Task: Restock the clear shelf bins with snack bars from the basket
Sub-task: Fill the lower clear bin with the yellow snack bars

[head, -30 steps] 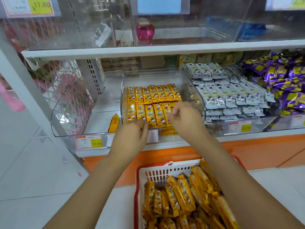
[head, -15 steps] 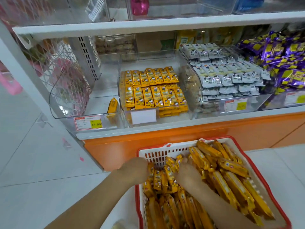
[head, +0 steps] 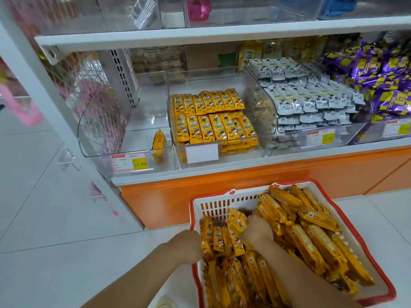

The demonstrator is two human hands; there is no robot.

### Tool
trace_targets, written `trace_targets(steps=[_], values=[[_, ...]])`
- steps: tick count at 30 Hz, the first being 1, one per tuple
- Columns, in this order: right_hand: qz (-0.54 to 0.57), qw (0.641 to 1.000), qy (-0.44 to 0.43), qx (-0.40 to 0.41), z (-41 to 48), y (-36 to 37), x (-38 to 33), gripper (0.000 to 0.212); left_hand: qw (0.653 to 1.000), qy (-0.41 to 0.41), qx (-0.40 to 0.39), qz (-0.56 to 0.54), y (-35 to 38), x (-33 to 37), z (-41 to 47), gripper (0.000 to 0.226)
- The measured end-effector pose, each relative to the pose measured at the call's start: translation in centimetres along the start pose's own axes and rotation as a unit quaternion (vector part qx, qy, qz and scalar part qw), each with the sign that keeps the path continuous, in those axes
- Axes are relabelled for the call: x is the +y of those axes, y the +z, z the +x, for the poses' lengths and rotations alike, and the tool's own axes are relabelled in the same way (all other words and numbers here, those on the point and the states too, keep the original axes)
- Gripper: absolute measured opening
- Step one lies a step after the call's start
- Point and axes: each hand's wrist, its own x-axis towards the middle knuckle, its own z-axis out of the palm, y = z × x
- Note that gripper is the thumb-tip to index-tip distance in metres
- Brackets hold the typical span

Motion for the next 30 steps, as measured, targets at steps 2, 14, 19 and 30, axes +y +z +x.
trace_targets(steps=[2, 14, 19, 30], values=[[0.109, 0.993, -0.025, -0.037, -0.3, -1.6, -0.5, 0.024, 0.999, -0.011, 0.023, -0.032, -0.4, 0.1, -0.2, 0.033], [0.534, 0.821, -0.186, -0.086, -10.8, -12.3, -3.2, 0.007, 0.895, 0.186, 0.179, -0.363, -5.6, 3.4, -5.0, 0.041], [0.528, 0.826, -0.196, -0.015, -12.2, -13.8, -2.2, 0.024, 0.874, 0.202, 0.190, -0.398, -6.1, 5.1, -5.7, 0.052], [0.534, 0.826, -0.175, 0.033, -11.0, -16.8, 1.6, 0.032, 0.697, 0.243, -0.063, -0.672, -8.3, 6.6, -6.4, 0.039]])
